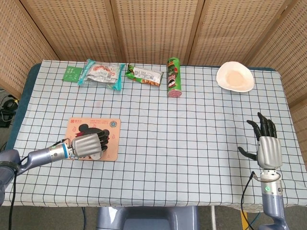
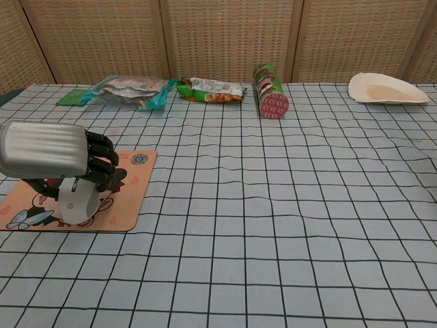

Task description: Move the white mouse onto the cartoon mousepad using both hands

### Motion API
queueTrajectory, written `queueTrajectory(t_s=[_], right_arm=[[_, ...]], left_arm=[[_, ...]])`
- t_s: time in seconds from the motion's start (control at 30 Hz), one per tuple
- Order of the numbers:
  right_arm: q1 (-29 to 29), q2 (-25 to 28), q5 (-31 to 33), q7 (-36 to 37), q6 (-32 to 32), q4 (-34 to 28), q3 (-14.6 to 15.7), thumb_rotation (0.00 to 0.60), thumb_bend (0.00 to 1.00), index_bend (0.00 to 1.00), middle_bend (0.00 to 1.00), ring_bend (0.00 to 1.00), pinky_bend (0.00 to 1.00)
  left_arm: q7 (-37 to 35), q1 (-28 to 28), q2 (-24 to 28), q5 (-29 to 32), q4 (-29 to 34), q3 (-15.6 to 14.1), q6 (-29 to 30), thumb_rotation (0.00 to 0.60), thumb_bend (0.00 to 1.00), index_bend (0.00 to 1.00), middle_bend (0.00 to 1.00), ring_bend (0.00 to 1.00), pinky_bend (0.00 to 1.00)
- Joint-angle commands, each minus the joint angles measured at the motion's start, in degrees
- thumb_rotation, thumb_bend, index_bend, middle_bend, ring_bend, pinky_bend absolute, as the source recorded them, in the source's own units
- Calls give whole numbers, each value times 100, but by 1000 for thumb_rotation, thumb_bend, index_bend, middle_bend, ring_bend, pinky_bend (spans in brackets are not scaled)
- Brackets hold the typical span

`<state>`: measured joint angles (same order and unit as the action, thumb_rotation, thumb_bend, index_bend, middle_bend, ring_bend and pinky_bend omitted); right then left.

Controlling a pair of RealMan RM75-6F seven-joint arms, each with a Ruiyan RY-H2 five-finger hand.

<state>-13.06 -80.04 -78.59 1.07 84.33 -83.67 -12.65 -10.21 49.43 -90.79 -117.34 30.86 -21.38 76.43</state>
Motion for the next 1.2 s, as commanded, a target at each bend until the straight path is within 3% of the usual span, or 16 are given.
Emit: queueTrajectory(t_s=[0.03, 0.33, 0.43, 0.5, 0.6, 0.97, 1.2], right_arm=[[1, 1, 5, 5, 2, 1, -5, 600, 181, 236, 28, 7, 47], [-4, 1, 19, 21, -16, 15, -13, 600, 181, 236, 28, 7, 47], [1, 5, 18, 18, -4, 5, -16, 600, 181, 236, 28, 7, 46], [5, 10, 24, 17, 1, -4, -22, 600, 181, 236, 28, 7, 46], [7, 5, 27, 15, 3, -5, -21, 600, 181, 236, 28, 7, 45], [4, 4, 7, 18, -5, -14, -7, 600, 181, 236, 28, 7, 45], [-5, 49, 33, 17, -99, -35, 21, 600, 181, 236, 25, 6, 41]], left_arm=[[-17, 55, -83, -48, -111, -18, 26, 600, 280, 552, 333, 225, 236], [-12, 131, -241, -64, -445, -41, -63, 600, 280, 511, 299, 203, 222], [-12, 131, -309, -36, -512, -39, -133, 600, 277, 397, 204, 127, 185], [37, 123, -348, -26, -559, -39, -148, 600, 262, 268, 91, 45, 133], [126, 89, -384, 38, -631, -3, -189, 600, 231, 125, 2, 0, 51], [179, -131, -248, 369, -729, 229, 89, 600, 231, 89, 0, 0, 20], [148, -635, -108, 1150, -22, 836, 356, 600, 230, 128, 0, 0, 20]])
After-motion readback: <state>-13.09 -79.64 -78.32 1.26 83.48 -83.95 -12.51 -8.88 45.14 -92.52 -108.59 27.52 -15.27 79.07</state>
